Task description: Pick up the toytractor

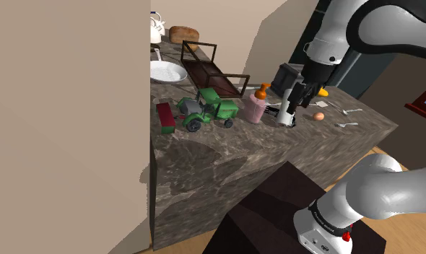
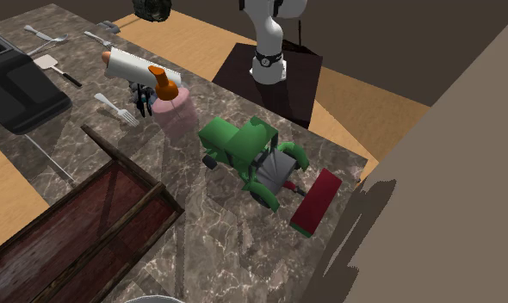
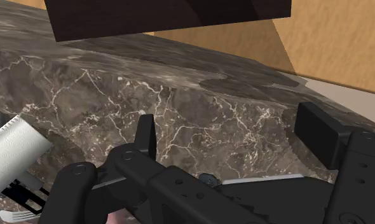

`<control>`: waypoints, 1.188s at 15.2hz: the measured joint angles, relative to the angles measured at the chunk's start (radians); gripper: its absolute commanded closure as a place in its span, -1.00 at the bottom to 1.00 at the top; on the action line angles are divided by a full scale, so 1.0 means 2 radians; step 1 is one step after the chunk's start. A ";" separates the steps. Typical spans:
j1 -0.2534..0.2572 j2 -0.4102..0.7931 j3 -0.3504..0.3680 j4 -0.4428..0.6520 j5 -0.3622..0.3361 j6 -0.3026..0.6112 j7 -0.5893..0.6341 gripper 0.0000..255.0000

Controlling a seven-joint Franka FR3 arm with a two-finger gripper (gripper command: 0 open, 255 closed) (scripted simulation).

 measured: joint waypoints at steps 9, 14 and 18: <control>0.006 0.113 0.048 0.040 0.016 0.076 0.053 -1.00; 0.006 0.207 0.079 0.096 0.011 0.116 0.094 -1.00; 0.008 0.288 0.102 0.145 -0.004 0.147 0.131 -1.00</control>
